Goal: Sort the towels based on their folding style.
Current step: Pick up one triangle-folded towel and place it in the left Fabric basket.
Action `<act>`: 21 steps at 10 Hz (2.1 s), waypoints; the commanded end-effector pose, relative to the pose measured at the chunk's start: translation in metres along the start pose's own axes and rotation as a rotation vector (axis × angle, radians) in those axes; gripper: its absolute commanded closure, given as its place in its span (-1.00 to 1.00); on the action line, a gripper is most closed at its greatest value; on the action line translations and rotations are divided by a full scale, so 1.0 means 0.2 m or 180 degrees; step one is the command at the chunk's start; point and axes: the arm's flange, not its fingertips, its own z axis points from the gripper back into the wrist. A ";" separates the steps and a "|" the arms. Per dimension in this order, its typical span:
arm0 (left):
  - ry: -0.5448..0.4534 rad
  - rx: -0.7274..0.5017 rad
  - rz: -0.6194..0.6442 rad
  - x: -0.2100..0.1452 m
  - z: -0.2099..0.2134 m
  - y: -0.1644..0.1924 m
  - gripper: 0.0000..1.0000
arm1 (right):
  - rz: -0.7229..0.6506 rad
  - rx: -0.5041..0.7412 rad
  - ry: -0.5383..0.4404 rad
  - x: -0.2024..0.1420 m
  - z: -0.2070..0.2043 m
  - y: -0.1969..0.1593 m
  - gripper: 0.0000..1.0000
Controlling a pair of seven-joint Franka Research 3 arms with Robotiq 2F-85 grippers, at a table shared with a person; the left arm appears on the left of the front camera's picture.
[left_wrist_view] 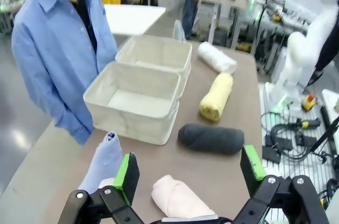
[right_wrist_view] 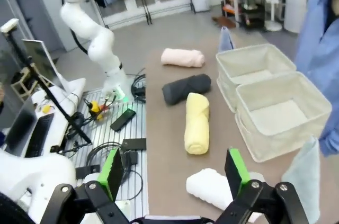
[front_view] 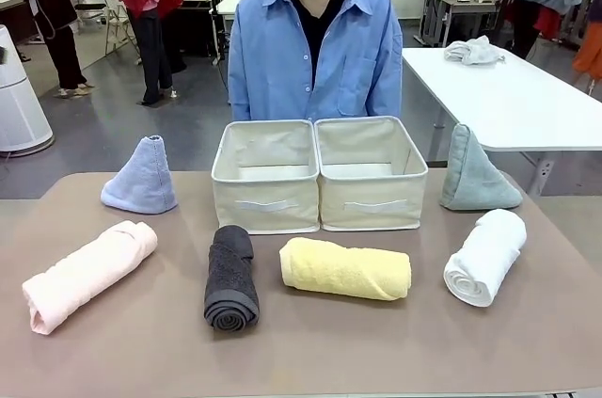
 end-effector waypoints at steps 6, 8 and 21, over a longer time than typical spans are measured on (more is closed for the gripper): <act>-0.0204 -0.0099 0.0168 -0.14 0.12 0.12 -1.00 | -0.0106 -0.0174 -0.0165 -0.16 0.16 -0.14 -1.00; -0.0204 -0.0099 0.0168 -0.14 0.12 0.12 -1.00 | -0.0106 -0.0174 -0.0165 -0.16 0.16 -0.14 -1.00; -0.0204 -0.0099 0.0168 -0.14 0.12 0.12 -1.00 | -0.0106 -0.0174 -0.0165 -0.16 0.16 -0.14 -1.00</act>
